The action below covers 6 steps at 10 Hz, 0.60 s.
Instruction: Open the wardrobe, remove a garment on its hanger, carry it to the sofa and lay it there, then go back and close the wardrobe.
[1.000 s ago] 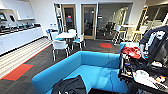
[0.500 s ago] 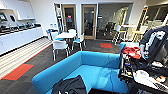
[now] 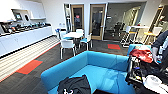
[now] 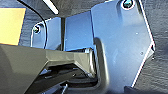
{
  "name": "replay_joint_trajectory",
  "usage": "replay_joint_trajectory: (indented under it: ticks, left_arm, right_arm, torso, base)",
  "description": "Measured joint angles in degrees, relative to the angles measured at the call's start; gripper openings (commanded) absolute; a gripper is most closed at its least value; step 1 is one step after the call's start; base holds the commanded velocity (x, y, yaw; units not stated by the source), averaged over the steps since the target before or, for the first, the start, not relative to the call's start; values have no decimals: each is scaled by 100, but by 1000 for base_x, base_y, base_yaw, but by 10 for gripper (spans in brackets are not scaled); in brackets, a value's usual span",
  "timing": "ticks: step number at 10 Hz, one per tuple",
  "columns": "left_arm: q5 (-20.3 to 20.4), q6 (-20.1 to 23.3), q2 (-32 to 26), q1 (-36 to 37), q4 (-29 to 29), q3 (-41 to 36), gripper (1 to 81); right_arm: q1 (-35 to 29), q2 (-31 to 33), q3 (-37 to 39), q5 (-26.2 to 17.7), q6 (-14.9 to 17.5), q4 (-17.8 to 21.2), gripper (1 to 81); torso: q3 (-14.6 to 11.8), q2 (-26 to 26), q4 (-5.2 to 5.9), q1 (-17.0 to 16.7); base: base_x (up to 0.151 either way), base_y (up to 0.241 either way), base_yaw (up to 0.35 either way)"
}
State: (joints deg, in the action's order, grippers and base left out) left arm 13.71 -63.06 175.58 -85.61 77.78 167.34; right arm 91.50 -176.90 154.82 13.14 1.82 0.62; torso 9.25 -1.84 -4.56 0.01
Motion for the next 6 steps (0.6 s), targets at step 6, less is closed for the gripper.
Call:
replay_joint_trajectory:
  ticks: [6]
  left_arm:
    - [-27,0,16,6,6,5,811]
  right_arm:
    - [-11,0,15,-9,30,-2,811]
  torso:
    - [0,0,0,0]
  base:
    - [0,0,330]
